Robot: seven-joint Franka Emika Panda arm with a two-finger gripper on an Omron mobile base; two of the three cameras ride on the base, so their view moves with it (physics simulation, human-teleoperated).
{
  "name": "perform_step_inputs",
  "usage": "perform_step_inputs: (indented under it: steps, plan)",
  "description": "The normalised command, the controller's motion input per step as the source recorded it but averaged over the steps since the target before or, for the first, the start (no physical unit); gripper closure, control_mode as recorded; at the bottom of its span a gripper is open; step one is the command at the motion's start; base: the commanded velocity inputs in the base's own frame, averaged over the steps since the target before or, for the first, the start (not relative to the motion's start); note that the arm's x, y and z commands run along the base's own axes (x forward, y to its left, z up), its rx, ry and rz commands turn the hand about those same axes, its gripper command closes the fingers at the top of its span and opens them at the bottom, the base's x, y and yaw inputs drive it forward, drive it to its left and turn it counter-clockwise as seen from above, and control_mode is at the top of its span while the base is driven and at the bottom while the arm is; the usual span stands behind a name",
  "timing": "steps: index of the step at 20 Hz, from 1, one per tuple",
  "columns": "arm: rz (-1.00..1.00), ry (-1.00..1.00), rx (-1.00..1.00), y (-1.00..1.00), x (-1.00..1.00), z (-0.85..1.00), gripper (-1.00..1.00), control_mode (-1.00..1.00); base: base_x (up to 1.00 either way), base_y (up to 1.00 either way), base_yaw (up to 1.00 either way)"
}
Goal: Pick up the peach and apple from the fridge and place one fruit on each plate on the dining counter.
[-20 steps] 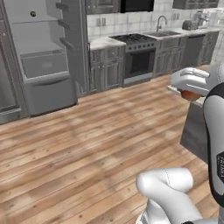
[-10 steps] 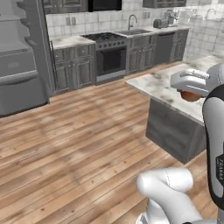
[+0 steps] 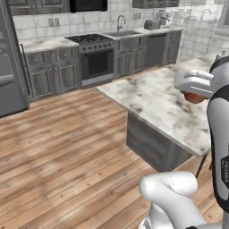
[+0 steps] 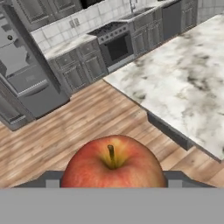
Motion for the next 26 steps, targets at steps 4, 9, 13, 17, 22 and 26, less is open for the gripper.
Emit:
perform_step_inputs:
  steps: [4, 9, 13, 17, 22, 26]
  plan:
    - [0.00, 0.00, 0.00, 0.00, 0.00, 0.00, 1.00, 1.00, -0.28, -1.00, 0.00]
    - [0.00, 0.00, 0.00, 0.00, 0.00, 0.00, 1.00, 1.00, -0.31, -1.00, 0.02]
    - [0.00, 0.00, 0.00, 0.00, 0.00, 0.00, 1.00, 1.00, -0.03, -1.00, 0.13]
    - [0.00, 0.00, 0.00, 0.00, 0.00, 0.00, 1.00, 1.00, 0.00, -1.00, 0.18]
    - [0.00, 0.00, 0.00, 0.00, 0.00, 0.00, 1.00, 1.00, 0.05, -0.99, 0.25]
    - [0.00, 0.00, 0.00, 0.00, 0.00, 0.00, 1.00, 1.00, 0.31, -0.88, 0.32]
